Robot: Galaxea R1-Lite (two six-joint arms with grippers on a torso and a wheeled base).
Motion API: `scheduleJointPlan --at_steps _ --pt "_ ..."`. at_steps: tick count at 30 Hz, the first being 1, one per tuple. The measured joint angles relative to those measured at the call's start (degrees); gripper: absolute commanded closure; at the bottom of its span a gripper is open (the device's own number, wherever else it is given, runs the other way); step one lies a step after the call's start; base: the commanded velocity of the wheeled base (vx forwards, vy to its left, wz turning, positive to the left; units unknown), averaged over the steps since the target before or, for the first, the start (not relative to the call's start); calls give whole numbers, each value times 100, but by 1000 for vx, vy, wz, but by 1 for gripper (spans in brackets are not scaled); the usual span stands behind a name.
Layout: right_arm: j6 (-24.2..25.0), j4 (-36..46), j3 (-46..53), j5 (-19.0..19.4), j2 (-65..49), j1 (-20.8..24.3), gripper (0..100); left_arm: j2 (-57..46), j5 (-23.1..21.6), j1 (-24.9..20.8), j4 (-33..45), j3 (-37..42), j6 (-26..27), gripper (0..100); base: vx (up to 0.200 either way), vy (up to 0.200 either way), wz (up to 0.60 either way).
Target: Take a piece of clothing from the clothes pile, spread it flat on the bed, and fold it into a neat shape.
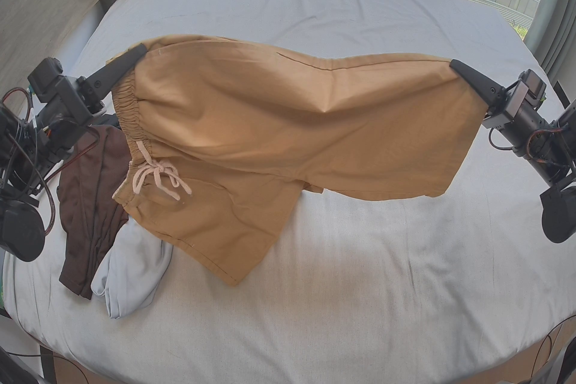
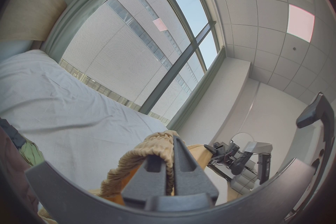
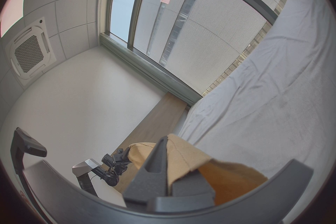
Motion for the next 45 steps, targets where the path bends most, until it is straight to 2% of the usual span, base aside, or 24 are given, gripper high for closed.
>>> scheduleJointPlan --at_steps 9,15,18,25,36,41,45 --pt "-7 597 155 96 -811 72 100 -612 -104 -55 7 195 -494 100 0 0 0" --pt "-7 1142 176 219 -1480 77 100 -1050 -205 -27 10 226 -1342 100 0 0 0" --pt "-7 1334 171 319 -1725 72 100 -1172 -238 20 10 254 -1459 100 0 0 0" --pt "-18 1476 251 358 -1899 66 100 -1083 -276 141 13 328 -1457 100 0 0 0" --pt "-84 1215 315 328 -1168 -9 100 -427 -260 257 11 324 -1374 100 0 0 0" --pt "-77 797 313 315 -722 -124 100 -104 -188 273 11 272 -1002 100 0 0 0" --pt "-62 614 226 312 -366 -199 100 185 59 284 16 101 -681 100 0 0 0"
